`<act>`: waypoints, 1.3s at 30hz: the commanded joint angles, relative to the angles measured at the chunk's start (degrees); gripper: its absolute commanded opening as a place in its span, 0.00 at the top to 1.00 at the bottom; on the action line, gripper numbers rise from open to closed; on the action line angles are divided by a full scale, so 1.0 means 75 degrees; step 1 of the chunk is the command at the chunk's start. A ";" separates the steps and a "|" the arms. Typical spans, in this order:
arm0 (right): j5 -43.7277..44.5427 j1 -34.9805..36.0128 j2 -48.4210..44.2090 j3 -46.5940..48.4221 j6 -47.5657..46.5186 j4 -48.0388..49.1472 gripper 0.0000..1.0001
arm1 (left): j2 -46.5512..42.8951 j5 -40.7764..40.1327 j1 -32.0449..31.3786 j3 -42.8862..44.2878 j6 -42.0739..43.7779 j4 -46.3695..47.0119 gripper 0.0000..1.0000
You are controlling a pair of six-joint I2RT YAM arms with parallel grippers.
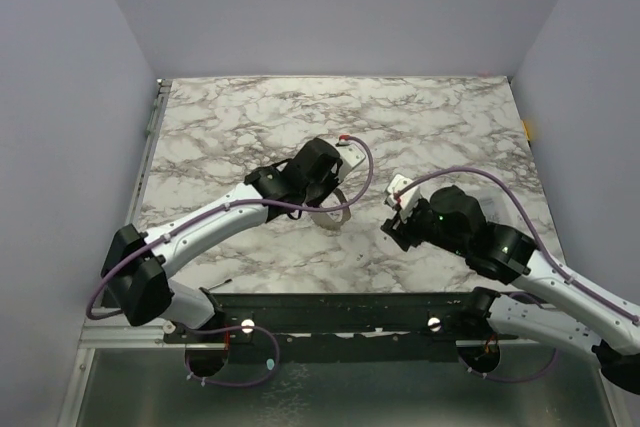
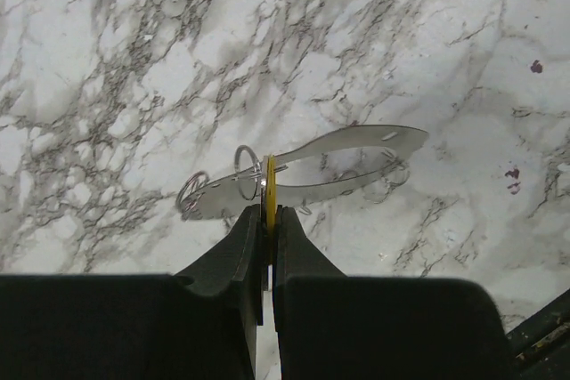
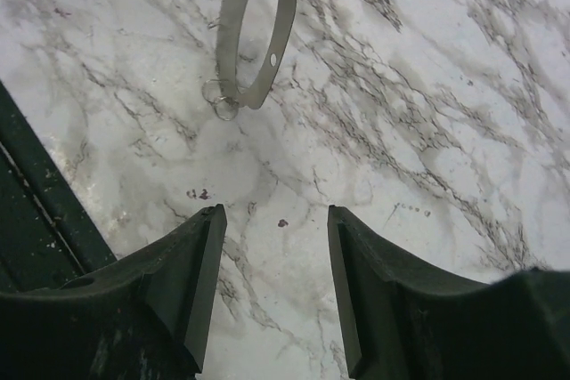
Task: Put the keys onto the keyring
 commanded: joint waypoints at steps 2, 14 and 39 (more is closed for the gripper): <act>0.1502 -0.0012 -0.0254 -0.0290 0.0501 0.0590 0.41 | 0.0666 0.1367 -0.0022 0.0714 -0.0670 0.0411 1.00; 0.3472 -0.0014 -0.0943 -0.0546 0.0721 0.0938 0.36 | 0.1786 0.1883 -0.0633 0.2553 -0.0928 0.1074 1.00; 0.3492 -0.0012 -0.0925 -0.0626 0.0651 0.1154 0.34 | 0.0446 0.0334 0.0363 -0.3230 -0.3654 0.3313 1.00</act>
